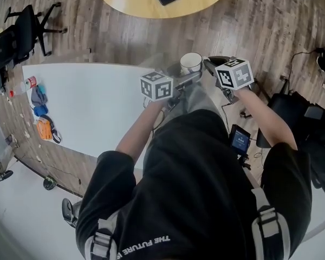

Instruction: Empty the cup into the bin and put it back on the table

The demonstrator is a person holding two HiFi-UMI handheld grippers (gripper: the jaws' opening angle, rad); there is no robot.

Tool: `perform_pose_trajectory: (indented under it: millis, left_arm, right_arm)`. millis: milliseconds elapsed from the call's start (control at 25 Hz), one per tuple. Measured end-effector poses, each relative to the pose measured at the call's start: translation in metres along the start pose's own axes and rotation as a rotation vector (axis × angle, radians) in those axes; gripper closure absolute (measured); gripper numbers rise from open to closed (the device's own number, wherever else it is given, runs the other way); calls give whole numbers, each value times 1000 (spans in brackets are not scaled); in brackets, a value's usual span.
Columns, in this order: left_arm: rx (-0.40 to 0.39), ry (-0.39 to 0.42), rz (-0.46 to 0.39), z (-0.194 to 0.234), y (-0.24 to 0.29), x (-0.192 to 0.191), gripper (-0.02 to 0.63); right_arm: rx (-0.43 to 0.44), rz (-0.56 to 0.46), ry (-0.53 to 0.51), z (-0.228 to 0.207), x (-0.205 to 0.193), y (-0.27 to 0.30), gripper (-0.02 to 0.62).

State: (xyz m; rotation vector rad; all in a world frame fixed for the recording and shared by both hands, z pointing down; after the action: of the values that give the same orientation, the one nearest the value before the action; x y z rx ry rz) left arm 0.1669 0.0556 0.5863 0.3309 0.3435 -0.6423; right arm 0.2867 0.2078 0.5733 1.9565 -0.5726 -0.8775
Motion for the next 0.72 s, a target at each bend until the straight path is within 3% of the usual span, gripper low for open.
perform_pose_trajectory:
  millis: [720]
  left_arm:
    - [-3, -18, 0, -7, 7, -2, 249]
  right_arm:
    - [-8, -12, 29, -4, -8, -9, 546]
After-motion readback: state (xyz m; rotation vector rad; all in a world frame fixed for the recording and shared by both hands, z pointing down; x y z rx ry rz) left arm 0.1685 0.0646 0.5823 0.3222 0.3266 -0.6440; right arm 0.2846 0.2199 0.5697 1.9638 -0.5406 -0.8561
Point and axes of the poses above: the fingertips, and each gripper's own axes: y forward along the fingers, z to its left, x out of its top, the point moved 10 cm from there along -y, backward along the fingers, and after that the axes turned 11 degrees about -x, right-handed, at the moved point
